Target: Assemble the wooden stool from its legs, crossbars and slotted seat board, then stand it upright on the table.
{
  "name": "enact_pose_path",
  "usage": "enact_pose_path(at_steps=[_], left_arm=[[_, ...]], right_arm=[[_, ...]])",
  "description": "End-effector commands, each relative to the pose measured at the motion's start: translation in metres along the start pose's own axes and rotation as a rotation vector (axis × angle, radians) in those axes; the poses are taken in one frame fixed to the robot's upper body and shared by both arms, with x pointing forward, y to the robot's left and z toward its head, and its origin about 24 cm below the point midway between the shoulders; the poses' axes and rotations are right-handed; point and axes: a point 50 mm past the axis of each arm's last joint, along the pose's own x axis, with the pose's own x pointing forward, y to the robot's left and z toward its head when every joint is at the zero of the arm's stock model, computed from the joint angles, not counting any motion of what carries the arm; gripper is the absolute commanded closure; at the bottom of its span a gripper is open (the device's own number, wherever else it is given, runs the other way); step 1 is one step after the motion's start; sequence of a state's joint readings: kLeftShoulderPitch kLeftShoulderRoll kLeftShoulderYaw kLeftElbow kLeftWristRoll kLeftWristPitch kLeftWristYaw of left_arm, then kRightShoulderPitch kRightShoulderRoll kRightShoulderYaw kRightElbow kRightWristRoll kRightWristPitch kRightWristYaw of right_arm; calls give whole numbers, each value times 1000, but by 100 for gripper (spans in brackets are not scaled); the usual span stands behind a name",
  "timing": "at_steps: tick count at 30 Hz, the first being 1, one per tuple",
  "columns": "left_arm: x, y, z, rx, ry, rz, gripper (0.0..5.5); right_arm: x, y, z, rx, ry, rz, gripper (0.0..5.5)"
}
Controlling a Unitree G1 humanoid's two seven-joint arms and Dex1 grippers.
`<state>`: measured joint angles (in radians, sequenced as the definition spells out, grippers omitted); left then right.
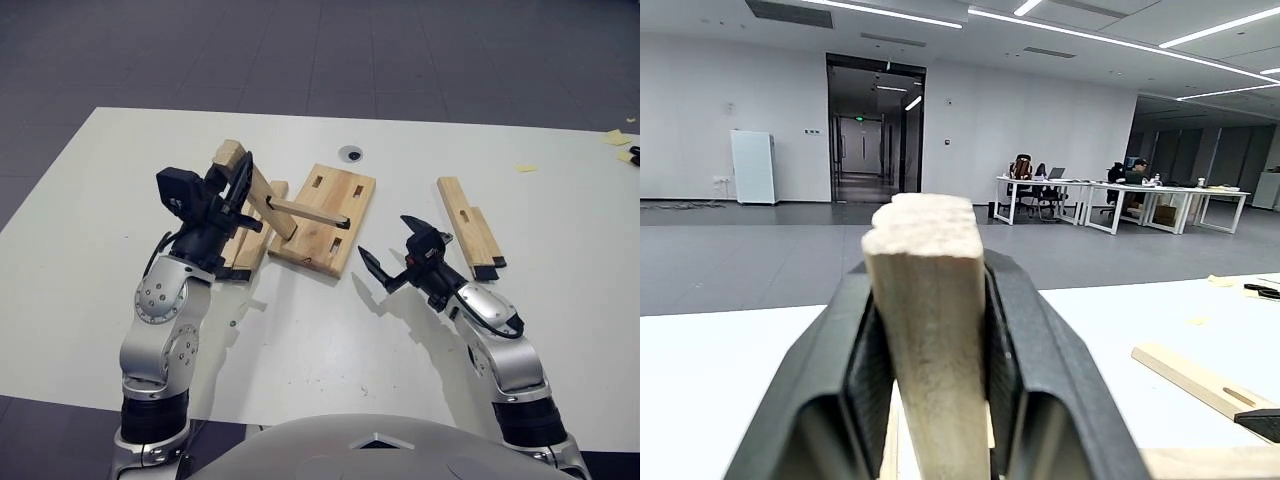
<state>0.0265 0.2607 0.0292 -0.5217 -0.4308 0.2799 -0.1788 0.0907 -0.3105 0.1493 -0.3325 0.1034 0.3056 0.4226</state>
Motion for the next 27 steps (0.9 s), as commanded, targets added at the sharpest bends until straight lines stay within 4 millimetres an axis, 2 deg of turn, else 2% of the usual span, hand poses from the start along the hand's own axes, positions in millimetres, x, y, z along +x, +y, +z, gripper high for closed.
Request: enact_pose_path(at_steps=[1,4,6,13,17,18,27], left_arm=[[-37,7,-78,-43,525,47,447],[-30,5,-77,-74,503,49,447],[-19,6,-67,-77,435,52,447],[14,9,-16,-73,118,72,447],[29,8,11,-66,1,56,447],[31,6,16,-62,-11,44,411],[36,5,19,-74,-2,28,268]], right_arm=[[3,-4,5,-10,-16,-21,10],[4,-3,4,-8,-16,-23,10],[5,-3,5,-8,-21,-23,10],[7,-5,6,-15,-26,-20,10],[8,-4,5,-15,-24,-14,10],[9,-4,5,-14,-24,-16,10],[9,-3,3,-6,-24,-24,10]])
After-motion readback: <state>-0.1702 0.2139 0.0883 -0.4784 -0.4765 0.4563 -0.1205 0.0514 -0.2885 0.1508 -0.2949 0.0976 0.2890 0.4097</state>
